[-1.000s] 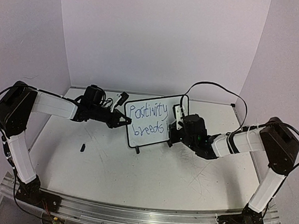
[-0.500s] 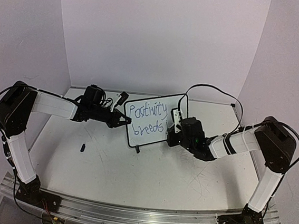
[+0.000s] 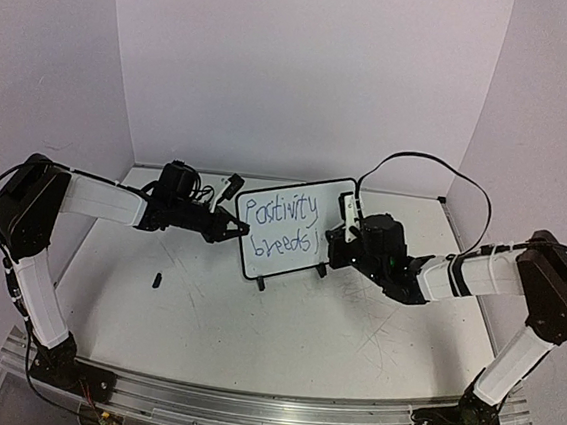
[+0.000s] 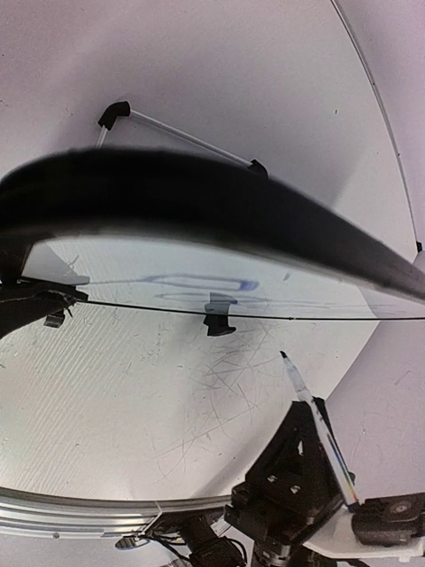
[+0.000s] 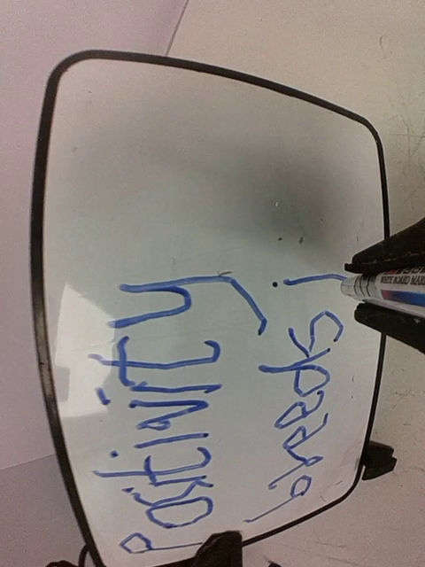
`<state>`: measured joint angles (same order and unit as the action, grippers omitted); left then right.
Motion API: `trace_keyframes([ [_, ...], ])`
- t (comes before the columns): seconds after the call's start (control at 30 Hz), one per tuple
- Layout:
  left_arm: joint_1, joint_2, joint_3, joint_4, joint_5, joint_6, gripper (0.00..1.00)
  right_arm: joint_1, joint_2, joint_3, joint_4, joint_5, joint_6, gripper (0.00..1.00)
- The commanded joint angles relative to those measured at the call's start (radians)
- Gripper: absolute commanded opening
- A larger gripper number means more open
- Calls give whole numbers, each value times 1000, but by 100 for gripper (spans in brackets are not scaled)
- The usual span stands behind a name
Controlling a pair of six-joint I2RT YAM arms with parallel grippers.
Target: Write a sentence on the whiteboard
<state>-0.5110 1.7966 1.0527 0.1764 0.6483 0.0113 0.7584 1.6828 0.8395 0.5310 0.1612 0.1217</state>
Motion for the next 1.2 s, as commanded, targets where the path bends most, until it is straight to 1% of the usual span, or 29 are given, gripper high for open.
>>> trace_keyframes([
  [0.0, 32, 32, -12, -73, -295, 117, 0, -30, -17, 16, 20, 3, -11, 0],
  [0.2, 32, 27, -14, -74, -295, 117, 0, -34, 33, 82, 19, 0, -38, 0],
  [0.5, 32, 36, -9, -74, -291, 117, 0, -34, 79, 114, 32, 7, -48, 0],
  [0.9, 32, 28, -9, -77, -293, 119, 0, -34, 113, 133, 36, 19, -53, 0],
  [1.17, 32, 33, -4, -78, -291, 118, 0, -34, 115, 107, 32, 11, -37, 0],
])
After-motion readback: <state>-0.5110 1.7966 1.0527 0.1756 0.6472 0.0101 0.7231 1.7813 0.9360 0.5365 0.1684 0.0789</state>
